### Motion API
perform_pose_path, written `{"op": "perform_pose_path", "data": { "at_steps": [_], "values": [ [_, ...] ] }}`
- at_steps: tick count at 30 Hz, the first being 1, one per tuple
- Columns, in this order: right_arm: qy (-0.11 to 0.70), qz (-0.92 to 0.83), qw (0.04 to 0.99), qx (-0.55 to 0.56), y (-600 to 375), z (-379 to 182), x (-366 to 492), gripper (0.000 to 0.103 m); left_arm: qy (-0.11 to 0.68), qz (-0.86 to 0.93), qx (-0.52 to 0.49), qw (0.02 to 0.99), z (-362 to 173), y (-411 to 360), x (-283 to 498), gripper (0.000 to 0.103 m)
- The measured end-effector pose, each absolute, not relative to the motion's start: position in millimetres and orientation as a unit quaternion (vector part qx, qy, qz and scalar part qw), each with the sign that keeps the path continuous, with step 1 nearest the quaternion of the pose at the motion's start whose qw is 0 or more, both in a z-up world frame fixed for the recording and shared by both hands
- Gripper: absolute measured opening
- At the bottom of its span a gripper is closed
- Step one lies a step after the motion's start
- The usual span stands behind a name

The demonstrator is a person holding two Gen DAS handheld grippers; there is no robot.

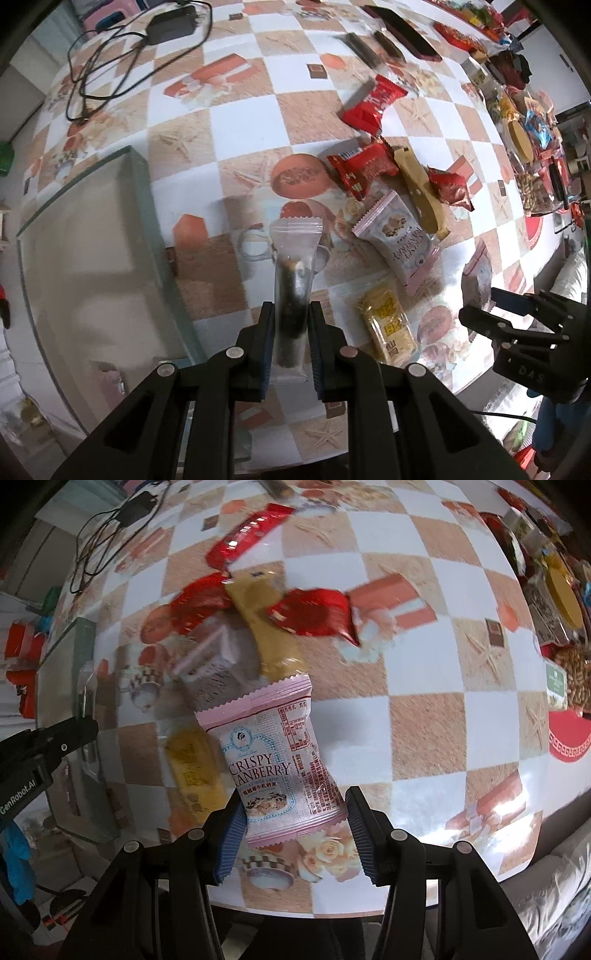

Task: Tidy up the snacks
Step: 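Carry the dark stick and cranberry packet over the white tray with both tools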

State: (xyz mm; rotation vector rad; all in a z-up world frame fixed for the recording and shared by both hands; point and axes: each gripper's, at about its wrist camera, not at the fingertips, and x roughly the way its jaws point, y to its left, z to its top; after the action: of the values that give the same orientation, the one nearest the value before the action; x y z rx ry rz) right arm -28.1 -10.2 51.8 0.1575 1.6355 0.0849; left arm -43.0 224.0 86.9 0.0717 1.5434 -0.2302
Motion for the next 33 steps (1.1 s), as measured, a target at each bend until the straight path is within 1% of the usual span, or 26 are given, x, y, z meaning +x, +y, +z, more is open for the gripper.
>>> {"op": "perform_pose_path", "data": {
  "at_steps": [4,8,33],
  "values": [
    [0.726,0.052,0.684,0.058,9.2,62.0,-21.4,0.055,0.691,-0.099,0.03,0.716,100.6,225.2,-39.3,0.019],
    [0.721,0.07,0.688,0.039,22.8,70.1,-20.6,0.055,0.684,-0.088,0.021,0.724,99.1,222.2,-39.0,0.019],
    [0.695,0.187,0.691,-0.062,188.1,78.4,-25.9,0.055,0.671,-0.001,-0.053,0.74,105.2,341.3,-78.7,0.019]
  ]
}}
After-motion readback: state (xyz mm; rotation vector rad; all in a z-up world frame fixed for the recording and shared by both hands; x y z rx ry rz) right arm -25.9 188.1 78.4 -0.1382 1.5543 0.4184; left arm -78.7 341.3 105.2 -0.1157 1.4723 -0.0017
